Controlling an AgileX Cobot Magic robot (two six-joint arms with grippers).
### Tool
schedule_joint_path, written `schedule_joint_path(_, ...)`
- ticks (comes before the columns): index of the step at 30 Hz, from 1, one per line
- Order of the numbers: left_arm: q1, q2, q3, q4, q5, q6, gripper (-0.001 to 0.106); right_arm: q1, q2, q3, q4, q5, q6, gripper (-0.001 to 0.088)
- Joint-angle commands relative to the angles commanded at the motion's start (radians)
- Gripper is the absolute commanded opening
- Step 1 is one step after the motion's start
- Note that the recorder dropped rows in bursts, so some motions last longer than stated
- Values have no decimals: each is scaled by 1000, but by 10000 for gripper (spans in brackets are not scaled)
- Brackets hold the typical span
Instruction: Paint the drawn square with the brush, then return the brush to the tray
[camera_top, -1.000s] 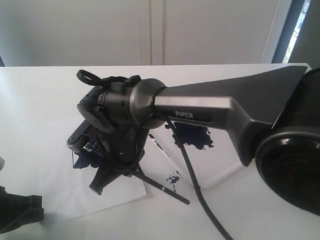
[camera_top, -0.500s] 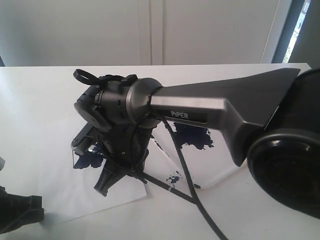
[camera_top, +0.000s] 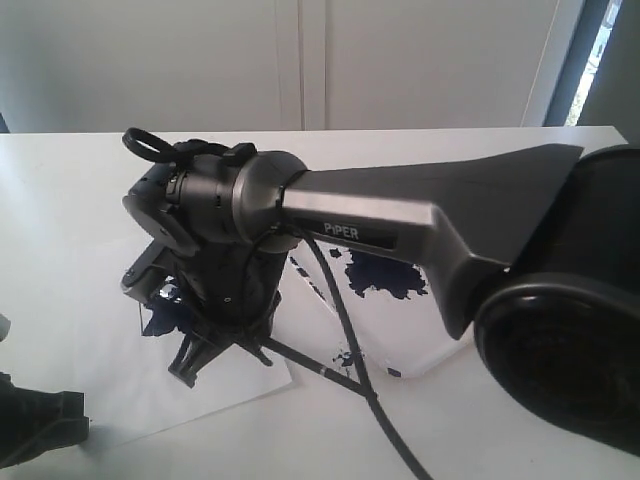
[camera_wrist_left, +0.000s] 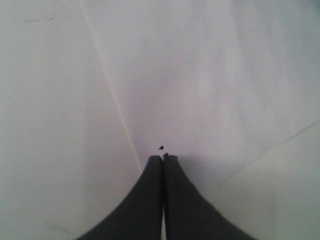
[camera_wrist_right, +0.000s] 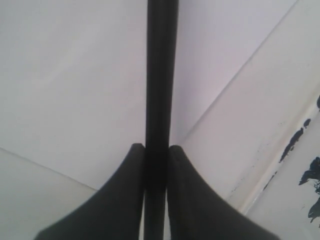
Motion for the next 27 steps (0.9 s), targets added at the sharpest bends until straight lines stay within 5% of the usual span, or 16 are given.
schedule_joint_path(14, 0, -31, -62, -178, -161, 151, 0, 18, -4, 0, 5, 14, -15, 0)
schedule_joint_path(27, 0, 5, -120, -166, -35, 118, 0, 60, -19, 0, 2, 14, -38, 0)
